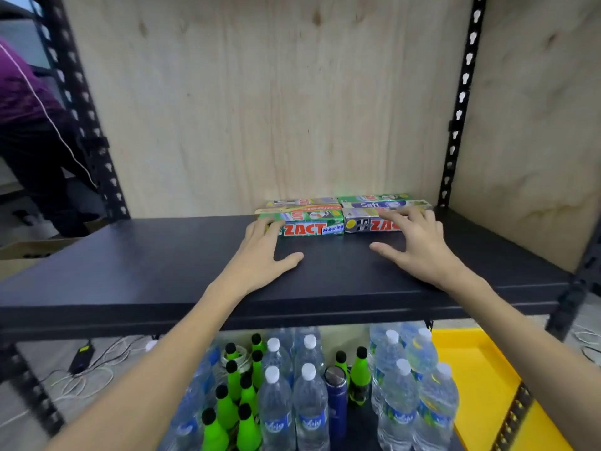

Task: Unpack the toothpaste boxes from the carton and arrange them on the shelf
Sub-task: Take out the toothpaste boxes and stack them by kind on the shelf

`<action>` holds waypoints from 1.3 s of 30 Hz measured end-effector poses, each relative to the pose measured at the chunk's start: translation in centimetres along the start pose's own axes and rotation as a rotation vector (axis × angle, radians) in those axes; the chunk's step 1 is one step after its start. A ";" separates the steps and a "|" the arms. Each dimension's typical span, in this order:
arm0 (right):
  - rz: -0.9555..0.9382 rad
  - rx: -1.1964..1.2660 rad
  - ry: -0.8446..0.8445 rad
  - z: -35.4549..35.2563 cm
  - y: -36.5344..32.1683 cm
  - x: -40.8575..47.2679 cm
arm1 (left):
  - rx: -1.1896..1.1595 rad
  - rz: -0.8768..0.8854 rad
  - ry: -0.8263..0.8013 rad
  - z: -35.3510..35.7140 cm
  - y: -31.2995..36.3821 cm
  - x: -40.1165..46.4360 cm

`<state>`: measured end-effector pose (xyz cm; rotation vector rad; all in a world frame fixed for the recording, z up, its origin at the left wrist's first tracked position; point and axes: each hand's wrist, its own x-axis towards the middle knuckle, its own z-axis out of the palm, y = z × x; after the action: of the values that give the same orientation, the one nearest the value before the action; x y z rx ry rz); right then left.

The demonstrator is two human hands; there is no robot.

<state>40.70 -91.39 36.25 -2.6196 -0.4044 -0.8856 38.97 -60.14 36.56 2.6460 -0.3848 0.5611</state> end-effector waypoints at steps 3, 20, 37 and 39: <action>0.074 -0.014 -0.025 -0.2 -3.3 -2.5 | -0.017 -0.020 -0.024 -0.8 1.2 -2.4; 0.124 0.267 0.213 4.5 -15.5 -20.7 | 0.020 0.031 0.341 3.7 0.2 -21.7; 0.441 0.163 -0.726 25.6 -11.7 -46.9 | -0.008 -0.469 -0.468 26.4 -9.6 -43.2; 0.444 0.153 -0.827 26.5 -11.3 -48.7 | 0.013 -0.503 -0.504 27.9 -10.5 -44.5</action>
<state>13.28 -78.00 -11.43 -2.6470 -0.0576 0.3777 12.43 -55.20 -9.69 2.7218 0.1550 -0.2641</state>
